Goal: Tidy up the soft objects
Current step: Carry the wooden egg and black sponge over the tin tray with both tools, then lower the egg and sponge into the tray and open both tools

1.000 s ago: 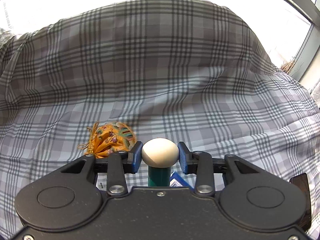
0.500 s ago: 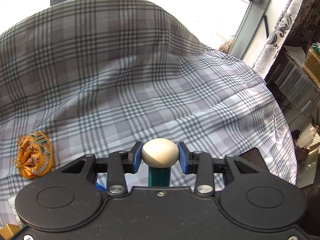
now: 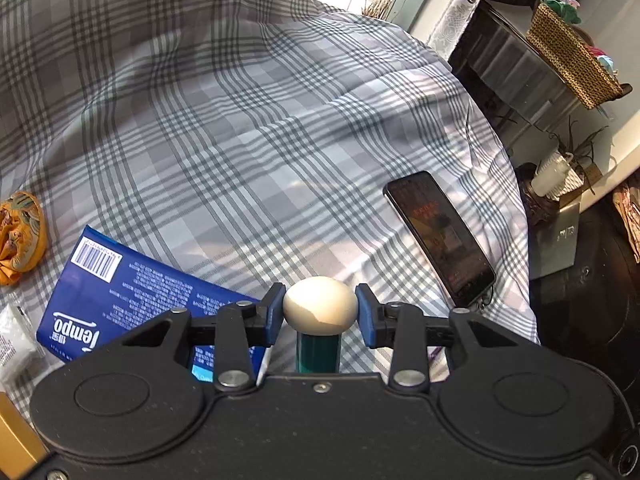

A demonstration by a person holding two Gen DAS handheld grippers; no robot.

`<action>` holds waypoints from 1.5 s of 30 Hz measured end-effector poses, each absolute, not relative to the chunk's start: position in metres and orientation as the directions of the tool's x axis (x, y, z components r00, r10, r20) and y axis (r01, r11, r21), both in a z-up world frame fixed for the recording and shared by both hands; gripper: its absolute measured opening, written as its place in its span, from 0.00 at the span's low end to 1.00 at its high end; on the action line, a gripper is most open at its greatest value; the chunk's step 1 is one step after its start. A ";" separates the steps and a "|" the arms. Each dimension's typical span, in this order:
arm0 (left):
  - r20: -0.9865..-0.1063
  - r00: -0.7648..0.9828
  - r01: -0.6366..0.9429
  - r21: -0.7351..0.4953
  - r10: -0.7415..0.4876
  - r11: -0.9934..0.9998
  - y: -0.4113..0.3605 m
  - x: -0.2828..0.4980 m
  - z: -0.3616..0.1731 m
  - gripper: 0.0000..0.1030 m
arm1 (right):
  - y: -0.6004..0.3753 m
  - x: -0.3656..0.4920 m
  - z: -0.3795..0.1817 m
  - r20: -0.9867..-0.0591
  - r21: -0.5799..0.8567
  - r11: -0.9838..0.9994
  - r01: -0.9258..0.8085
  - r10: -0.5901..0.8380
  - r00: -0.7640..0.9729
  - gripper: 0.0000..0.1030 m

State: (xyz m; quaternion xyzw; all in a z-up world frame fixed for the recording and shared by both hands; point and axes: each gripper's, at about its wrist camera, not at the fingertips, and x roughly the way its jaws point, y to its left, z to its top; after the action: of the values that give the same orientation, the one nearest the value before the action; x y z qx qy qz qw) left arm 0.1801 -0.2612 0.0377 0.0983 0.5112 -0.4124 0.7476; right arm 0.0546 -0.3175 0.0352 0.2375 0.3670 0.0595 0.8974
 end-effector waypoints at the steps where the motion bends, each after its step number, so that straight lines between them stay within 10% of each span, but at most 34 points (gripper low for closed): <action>1: -0.849 0.130 0.718 -0.276 -0.513 0.639 -0.258 0.173 0.037 0.37 | -0.319 0.047 0.035 -0.638 0.474 0.877 0.082 0.278 0.718 0.34; 26: -0.874 0.449 0.280 -0.058 -0.184 0.958 -0.008 0.043 0.043 0.37 | -0.271 -0.006 0.048 -0.767 0.382 0.914 0.138 0.230 0.599 0.34; 45: -0.881 0.409 0.214 -0.160 -0.237 0.964 0.030 0.011 0.005 0.39 | -0.216 0.015 0.059 -0.785 0.367 0.928 0.067 0.270 0.557 0.36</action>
State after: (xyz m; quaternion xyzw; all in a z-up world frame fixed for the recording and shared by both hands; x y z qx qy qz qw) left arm 0.0113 0.0301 0.0055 -0.0109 0.5268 -0.1342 0.8393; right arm 0.0145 -0.2162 0.0588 0.1806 0.4667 0.0586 0.8638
